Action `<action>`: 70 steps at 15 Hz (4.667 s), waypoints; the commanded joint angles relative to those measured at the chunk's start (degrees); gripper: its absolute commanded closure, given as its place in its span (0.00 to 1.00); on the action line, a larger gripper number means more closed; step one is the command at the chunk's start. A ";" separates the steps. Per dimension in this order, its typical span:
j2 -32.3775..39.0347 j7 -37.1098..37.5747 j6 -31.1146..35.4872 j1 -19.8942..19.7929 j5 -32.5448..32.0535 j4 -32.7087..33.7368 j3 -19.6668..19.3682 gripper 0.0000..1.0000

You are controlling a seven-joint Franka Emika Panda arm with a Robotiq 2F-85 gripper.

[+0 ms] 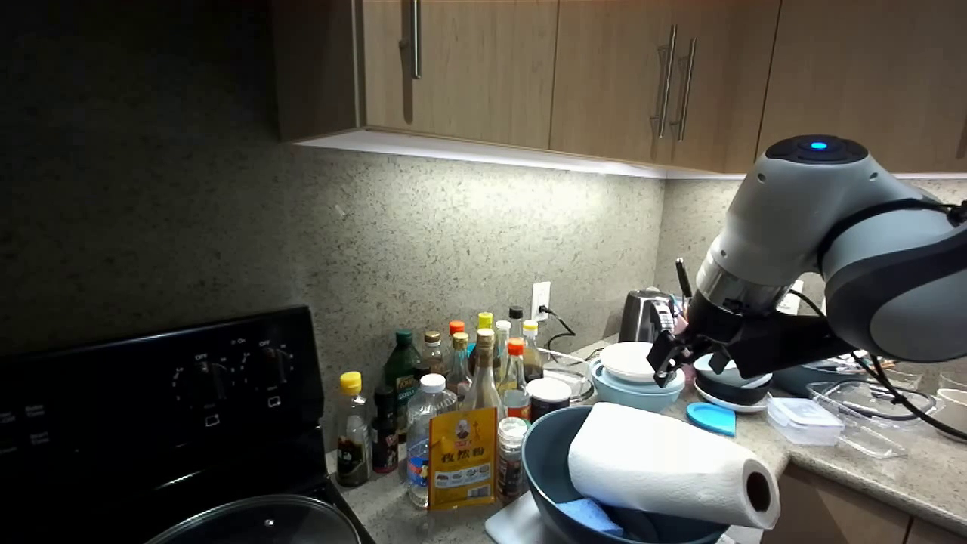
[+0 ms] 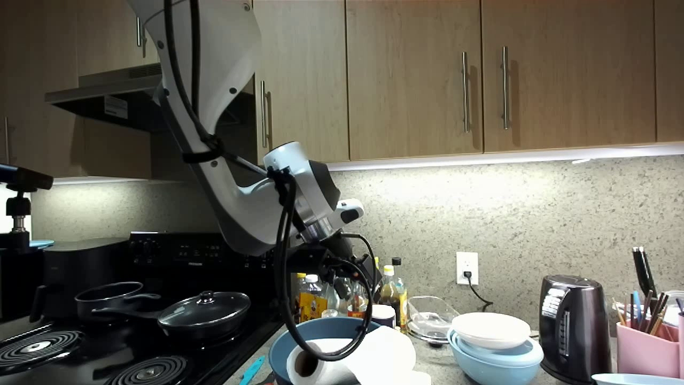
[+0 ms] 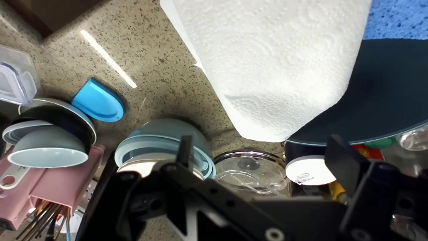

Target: Pick up the kitchen paper from the bowl and put it on the counter

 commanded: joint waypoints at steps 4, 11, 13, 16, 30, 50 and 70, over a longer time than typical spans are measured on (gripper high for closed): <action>2.12 6.17 -1.05 1.49 -1.76 0.48 1.59 0.00; 4.82 13.30 -2.44 4.20 4.26 -1.27 3.48 0.00; 5.03 13.74 -3.08 4.75 6.93 -1.82 4.06 0.00; 3.52 15.59 -3.96 5.44 9.49 -3.28 4.63 0.00; -5.92 21.63 -11.61 16.09 18.83 -9.57 1.92 0.00; -4.35 22.48 -3.07 20.72 19.58 -13.41 -4.58 0.00; -3.86 24.09 -3.67 15.57 -2.49 -10.83 -8.71 0.00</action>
